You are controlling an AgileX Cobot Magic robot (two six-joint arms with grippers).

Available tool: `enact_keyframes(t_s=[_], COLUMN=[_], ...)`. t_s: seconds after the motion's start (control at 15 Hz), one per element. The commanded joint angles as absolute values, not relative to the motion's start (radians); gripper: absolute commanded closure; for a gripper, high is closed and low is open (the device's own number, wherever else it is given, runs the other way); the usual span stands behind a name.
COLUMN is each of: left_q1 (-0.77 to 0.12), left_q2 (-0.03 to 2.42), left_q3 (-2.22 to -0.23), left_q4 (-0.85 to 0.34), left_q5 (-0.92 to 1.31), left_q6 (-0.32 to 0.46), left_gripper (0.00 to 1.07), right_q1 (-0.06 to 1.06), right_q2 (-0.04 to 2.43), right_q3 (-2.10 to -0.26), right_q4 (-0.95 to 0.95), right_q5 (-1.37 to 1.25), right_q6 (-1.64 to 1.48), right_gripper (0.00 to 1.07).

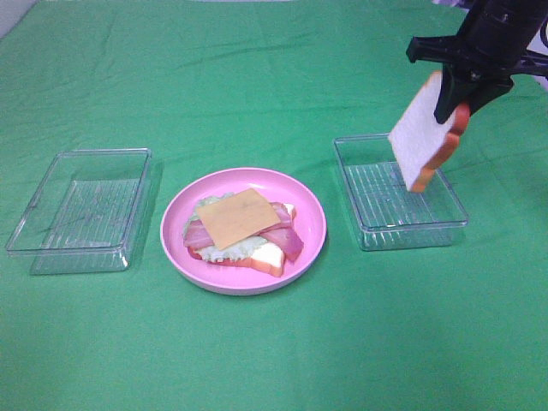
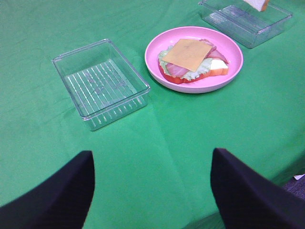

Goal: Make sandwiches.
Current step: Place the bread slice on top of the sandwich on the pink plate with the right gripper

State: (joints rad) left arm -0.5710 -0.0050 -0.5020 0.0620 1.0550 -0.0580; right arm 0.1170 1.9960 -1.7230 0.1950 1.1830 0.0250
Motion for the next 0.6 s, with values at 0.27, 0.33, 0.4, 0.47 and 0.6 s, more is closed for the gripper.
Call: enact_keyframes(t_s=[0.27,0.33,0.4,0.47,0.6], left_q1=[-0.574,-0.574,-0.574,-0.574,-0.574], left_q2=[-0.027,-0.027,-0.027,-0.027,-0.027], left_q3=[-0.500,-0.500,-0.500,-0.500,-0.500], left_q4=[0.060,0.060,0.060,0.060,0.060], left_q5=[1.047,1.047,1.047,1.047,1.047], left_q6=[-0.058,-0.058,-0.058,-0.058,-0.058], left_gripper=[0.40,0.40,0.40,0.40,0.40], right_q1=[0.119,0.119,0.119,0.119,0.127], right_q2=[1.930,1.921,1.906,1.905,1.905], right_q3=[-1.690,-1.656,-1.569,-1.516,-1.433], right_q4=[0.555,0.649,0.809,0.886,0.975], right_q5=[1.195,1.178,1.140,1.119,1.079], right_q6=[-0.148,-0.194,-0.270,-0.311,-0.366], right_gripper=[1.07,1.07,1.07,1.07,1.07])
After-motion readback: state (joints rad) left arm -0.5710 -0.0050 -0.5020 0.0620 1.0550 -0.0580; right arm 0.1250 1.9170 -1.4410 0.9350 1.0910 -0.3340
